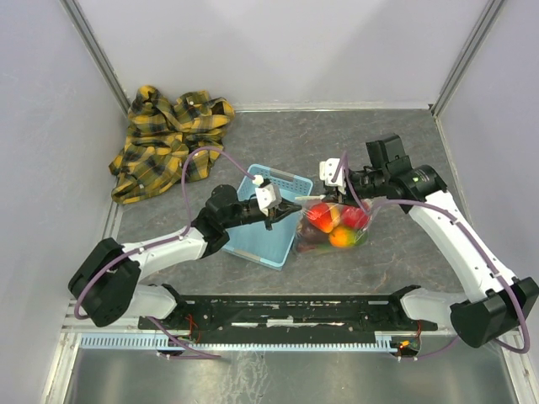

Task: Open the zip-top bag and remove the fake food
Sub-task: Unzip the zipper food storage bag at the center of the board.

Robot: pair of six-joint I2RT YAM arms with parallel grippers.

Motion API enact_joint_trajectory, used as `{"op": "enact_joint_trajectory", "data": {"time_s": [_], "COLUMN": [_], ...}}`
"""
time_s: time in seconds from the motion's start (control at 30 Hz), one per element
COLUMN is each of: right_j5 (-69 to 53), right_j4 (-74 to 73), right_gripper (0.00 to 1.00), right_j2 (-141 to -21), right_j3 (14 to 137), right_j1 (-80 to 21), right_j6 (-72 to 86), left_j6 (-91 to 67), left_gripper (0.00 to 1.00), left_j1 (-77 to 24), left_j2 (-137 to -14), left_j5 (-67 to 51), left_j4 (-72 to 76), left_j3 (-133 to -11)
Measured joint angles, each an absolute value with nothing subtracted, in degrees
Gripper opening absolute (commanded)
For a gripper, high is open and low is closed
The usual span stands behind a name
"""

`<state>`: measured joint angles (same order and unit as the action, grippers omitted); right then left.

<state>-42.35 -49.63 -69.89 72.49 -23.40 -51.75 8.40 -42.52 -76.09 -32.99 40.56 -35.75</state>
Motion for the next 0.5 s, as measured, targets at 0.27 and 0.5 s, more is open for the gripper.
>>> {"op": "enact_joint_trajectory", "data": {"time_s": [0.27,0.5], "right_j5": [-39.75,-38.52], "right_j4": [-50.98,-51.13], "right_gripper": [0.13,0.13], "right_j2": [-68.27,-67.44], "right_j3": [72.47,72.12], "right_j1": [-23.35,-23.35], "right_j6": [-50.74,-50.15], "left_j6": [8.88,10.0], "left_gripper": [0.03,0.03], "left_j1": [-42.52,-42.52], "left_j2": [-75.13,-73.93], "left_j5": [-31.99,-31.38], "left_j4": [40.27,39.44], "left_j3": [-35.2,-34.61]}}
